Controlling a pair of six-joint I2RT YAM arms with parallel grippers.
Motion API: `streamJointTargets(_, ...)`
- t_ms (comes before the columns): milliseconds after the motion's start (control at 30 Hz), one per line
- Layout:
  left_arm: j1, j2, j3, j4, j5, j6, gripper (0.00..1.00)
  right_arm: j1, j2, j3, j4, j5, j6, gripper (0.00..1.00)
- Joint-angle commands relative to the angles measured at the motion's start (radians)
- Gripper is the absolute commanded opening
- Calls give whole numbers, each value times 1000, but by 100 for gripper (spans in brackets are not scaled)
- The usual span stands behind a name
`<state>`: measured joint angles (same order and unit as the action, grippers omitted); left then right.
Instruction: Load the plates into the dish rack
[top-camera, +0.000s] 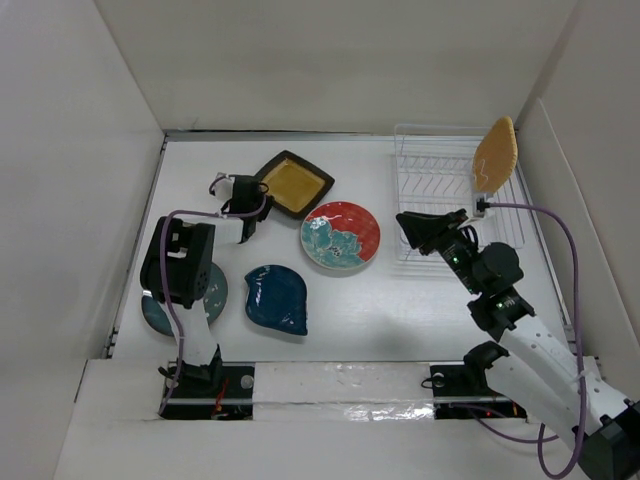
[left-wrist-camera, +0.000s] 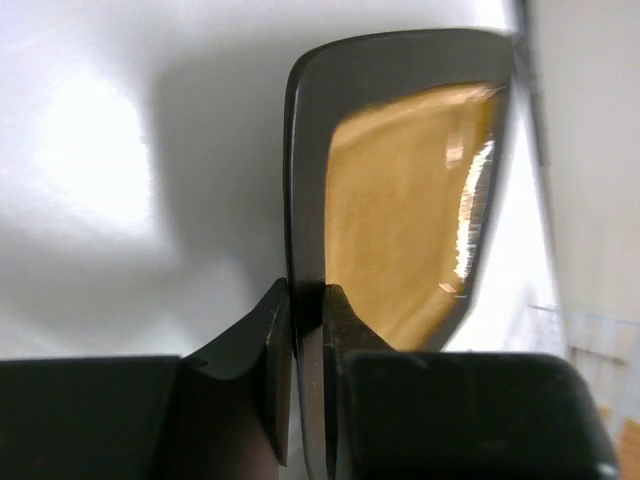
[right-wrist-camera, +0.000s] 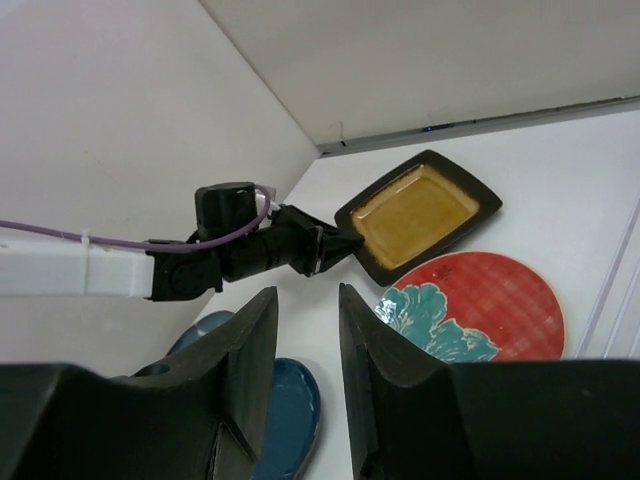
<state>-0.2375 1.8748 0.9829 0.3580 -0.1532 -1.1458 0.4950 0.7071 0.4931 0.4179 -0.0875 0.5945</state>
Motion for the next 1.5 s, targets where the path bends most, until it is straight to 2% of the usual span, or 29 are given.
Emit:
streamJointTargets(0,-11,-46,-62,62,-48,67,0,-15,-18,12,9,-11,-18,37)
streamJointTargets(233,64,-221,-233,309,-108,110,0,-6,40,27,33,-67,-35,36)
streamJointTargets(333,92,-250,-227,371,-114,170,0,14,94,39,50,-95,-50,38)
streamJointTargets(500,128,-264,-202,464,-76,260,0,65,178,67,64,-103,-96,50)
streamJointTargets(600,142,-301,-193,508,-34,322,0,74,224,78,78,-100,-108,61)
streamJointTargets(733,152,-358,-141,516,-3,423,0,74,349,119,78,-155,-108,73)
streamJointTargets(933,152,-405,-53,452,29,529,0,74,417,157,105,-175,-99,80)
streamJointTargets(1167,179,-414,-50,437,87,476,0,74,551,272,140,-164,-88,83)
streamJointTargets(1300,179,-468,-26,380,119,477,0,35,776,467,192,-239,-64,88)
streamJointTargets(1333,179,-483,-21,371,125,478,0,18,880,537,217,-311,-38,89)
streamJointTargets(1467,179,-569,-6,311,182,465,0,-42,1106,711,327,-487,111,92)
